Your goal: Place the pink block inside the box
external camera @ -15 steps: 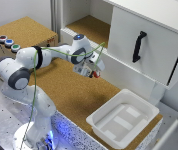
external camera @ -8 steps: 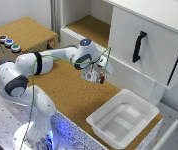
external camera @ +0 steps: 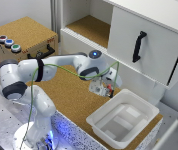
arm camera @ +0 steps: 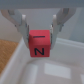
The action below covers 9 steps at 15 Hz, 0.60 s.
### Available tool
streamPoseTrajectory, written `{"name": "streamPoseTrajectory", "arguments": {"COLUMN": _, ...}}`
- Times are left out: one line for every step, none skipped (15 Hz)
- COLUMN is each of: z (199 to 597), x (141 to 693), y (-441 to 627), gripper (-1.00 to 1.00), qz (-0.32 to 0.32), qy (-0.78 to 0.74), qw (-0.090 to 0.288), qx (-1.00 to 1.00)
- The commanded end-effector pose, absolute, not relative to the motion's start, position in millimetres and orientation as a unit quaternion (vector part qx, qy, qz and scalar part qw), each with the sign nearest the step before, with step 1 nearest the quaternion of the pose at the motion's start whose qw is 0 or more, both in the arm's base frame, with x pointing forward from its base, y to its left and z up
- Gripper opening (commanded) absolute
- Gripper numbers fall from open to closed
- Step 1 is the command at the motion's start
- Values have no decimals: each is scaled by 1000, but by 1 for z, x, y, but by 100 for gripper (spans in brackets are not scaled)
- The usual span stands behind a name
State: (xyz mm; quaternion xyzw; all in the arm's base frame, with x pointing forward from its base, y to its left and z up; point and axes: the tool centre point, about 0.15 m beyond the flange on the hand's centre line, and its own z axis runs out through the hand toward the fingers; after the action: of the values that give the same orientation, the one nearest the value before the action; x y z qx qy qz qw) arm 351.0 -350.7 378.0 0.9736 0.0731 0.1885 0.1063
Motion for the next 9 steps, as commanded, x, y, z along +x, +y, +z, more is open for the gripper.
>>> {"name": "streamPoseTrajectory", "arguments": {"z": 325, "x": 409, "y": -447, "gripper": -100, "qz": 126, "qy": 132, "qw": 16, "qx": 983}}
{"name": "streamPoseTrajectory", "arguments": {"z": 319, "x": 408, "y": -449, "gripper": -100, "qz": 123, "qy": 135, "qw": 10, "qx": 983}}
{"name": "streamPoseTrajectory", "arguments": {"z": 309, "x": 407, "y": -449, "gripper": -100, "qz": 120, "qy": 133, "qw": 4, "qx": 984}}
{"name": "streamPoseTrajectory", "arguments": {"z": 298, "x": 407, "y": -448, "gripper": -100, "qz": 117, "qy": 131, "qw": -1, "qx": 984}}
{"name": "streamPoseTrajectory", "arguments": {"z": 289, "x": 407, "y": -446, "gripper": -100, "qz": 116, "qy": 126, "qw": -6, "qx": 985}}
{"name": "streamPoseTrajectory", "arguments": {"z": 282, "x": 406, "y": -443, "gripper": -100, "qz": 118, "qy": 123, "qw": -6, "qx": 985}}
{"name": "streamPoseTrajectory", "arguments": {"z": 275, "x": 404, "y": -440, "gripper": -100, "qz": 117, "qy": 126, "qw": -8, "qx": 985}}
{"name": "streamPoseTrajectory", "arguments": {"z": 268, "x": 401, "y": -436, "gripper": -100, "qz": 115, "qy": 133, "qw": -5, "qx": 984}}
{"name": "streamPoseTrajectory", "arguments": {"z": 262, "x": 399, "y": -434, "gripper": -100, "qz": 113, "qy": 135, "qw": -8, "qx": 984}}
